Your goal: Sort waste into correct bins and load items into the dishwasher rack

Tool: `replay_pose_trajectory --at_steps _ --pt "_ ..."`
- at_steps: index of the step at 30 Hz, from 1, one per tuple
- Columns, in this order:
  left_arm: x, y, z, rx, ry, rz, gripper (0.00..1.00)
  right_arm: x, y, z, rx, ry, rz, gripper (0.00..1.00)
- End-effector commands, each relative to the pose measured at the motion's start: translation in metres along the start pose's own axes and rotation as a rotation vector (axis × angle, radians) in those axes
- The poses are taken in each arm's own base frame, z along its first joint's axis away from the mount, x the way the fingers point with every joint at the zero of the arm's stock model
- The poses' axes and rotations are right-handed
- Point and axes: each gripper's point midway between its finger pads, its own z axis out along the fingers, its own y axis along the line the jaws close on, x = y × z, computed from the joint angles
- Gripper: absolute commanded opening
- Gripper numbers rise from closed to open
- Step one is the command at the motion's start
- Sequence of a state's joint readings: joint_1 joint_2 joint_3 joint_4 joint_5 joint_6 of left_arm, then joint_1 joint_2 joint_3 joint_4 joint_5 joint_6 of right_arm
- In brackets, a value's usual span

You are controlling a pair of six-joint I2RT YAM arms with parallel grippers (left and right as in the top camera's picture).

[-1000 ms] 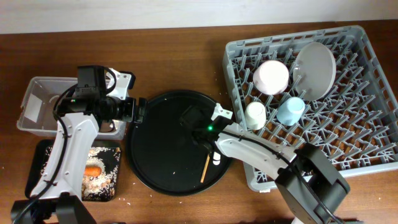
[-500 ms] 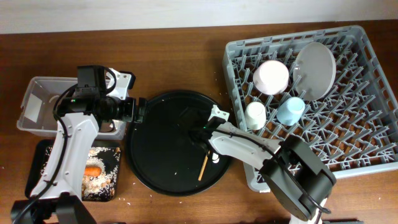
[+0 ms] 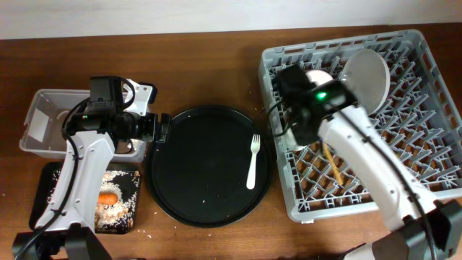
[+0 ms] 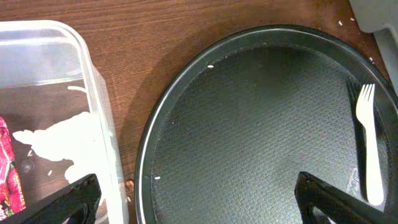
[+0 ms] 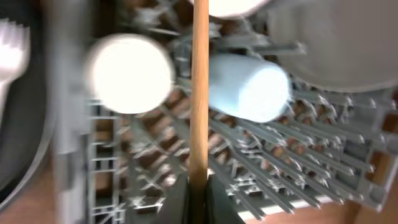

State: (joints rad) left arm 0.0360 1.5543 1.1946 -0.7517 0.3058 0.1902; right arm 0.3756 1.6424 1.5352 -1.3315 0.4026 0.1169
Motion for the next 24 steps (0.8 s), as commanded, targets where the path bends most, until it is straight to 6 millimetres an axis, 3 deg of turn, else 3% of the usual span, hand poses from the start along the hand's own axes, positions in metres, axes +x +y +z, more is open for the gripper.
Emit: replay_pose_trajectory --at_steps 1,3,7,12,21,23,24 --pt "0.001 0.002 0.001 0.001 0.001 -0.001 0.99 0.006 -0.049 0.007 0.04 0.023 0.125 0.04" --pt "0.001 0.002 0.001 0.001 0.001 -0.001 0.99 0.007 -0.056 0.014 -0.022 0.033 0.191 0.04" --pt "0.001 0.002 0.001 0.001 0.001 -0.001 0.99 -0.003 -0.036 0.021 -0.16 0.012 0.175 0.04" --pt "0.001 0.002 0.001 0.001 0.001 -0.001 0.99 -0.007 -0.011 0.061 -0.213 0.002 0.174 0.04" --pt "0.001 0.002 0.001 0.001 0.001 -0.001 0.99 -0.019 0.006 0.074 -0.286 -0.015 0.15 0.05" --pt "0.001 0.002 0.001 0.001 0.001 -0.001 0.99 -0.02 0.007 0.076 -0.289 -0.015 0.15 0.14" --pt "0.001 0.002 0.001 0.001 0.001 -0.001 0.99 -0.02 0.007 0.076 -0.289 -0.015 0.15 0.3"
